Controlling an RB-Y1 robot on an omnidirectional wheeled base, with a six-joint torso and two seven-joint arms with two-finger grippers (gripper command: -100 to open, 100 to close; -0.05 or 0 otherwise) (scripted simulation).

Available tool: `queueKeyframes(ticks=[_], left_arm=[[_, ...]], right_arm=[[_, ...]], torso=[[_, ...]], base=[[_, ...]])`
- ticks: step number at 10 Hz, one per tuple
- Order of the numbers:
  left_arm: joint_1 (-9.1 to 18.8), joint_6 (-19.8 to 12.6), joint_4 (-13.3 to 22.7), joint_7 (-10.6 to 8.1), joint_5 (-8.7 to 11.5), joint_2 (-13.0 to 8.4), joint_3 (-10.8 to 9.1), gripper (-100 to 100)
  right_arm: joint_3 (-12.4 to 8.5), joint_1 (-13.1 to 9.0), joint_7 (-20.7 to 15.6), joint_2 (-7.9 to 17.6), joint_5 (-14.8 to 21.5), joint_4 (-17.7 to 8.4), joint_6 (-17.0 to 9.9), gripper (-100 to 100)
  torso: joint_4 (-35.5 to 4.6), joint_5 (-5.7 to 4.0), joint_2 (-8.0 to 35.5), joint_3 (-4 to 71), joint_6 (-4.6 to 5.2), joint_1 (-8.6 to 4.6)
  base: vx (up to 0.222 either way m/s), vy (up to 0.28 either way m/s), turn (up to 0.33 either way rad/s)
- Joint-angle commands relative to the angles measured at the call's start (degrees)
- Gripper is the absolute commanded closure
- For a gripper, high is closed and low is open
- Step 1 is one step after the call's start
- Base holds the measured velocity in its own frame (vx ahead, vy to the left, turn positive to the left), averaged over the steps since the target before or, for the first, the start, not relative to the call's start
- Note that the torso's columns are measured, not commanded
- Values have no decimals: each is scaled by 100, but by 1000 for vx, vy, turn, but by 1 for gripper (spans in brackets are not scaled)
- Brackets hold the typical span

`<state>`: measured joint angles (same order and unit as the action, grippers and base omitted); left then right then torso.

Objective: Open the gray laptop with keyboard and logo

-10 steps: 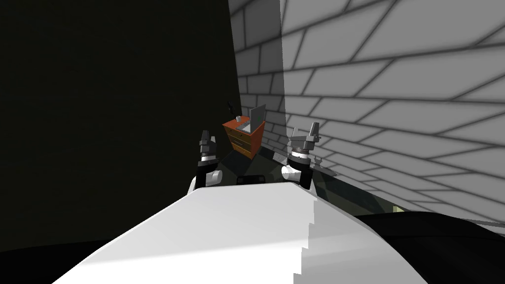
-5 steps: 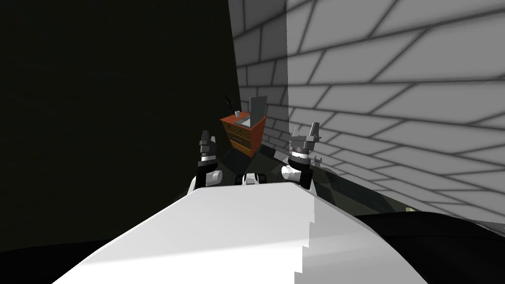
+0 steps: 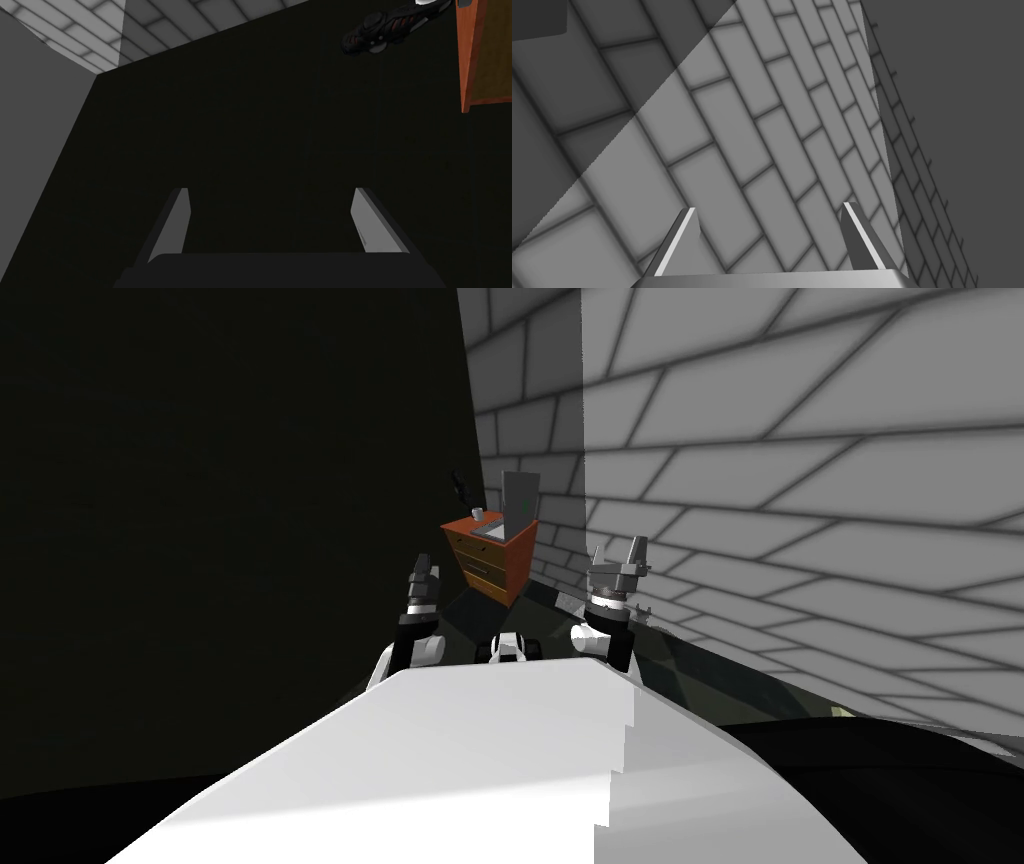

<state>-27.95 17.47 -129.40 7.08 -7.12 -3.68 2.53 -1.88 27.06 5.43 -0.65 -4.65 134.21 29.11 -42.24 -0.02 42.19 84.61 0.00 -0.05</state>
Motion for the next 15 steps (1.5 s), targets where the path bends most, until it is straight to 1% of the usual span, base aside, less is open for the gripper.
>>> queueKeyframes(ticks=[1, 3, 6, 10, 15], left_arm=[[-18, -302, -82, 12, -48, -319, -20, -100], [-23, -577, -169, 28, -96, -466, -34, -100], [-34, -1020, -319, 53, -173, -614, -56, -100], [-52, -1601, -529, 86, -275, -740, -86, -100], [-76, -2254, -761, 125, -391, -870, -119, -100]], right_arm=[[0, 0, 0, 0, 0, 0, 0, 0], [0, 0, 0, 0, 0, 0, 0, 0], [0, 0, 0, 0, 0, 0, 0, 0], [0, 0, 0, 0, 0, 0, 0, 0], [0, 0, 0, 0, 0, 0, 0, 0]], torso=[[-3, 0, 5, -2, 0, 2], [-4, 1, 8, -3, 0, 4], [-4, 2, 6, -3, -1, 8], [-7, 1, 17, -9, 0, 5], [-4, 1, 8, -3, 0, 4]], base=[[72, -45, -44], [78, -57, -54], [97, -57, -65], [86, -61, -60], [83, -51, -53]])
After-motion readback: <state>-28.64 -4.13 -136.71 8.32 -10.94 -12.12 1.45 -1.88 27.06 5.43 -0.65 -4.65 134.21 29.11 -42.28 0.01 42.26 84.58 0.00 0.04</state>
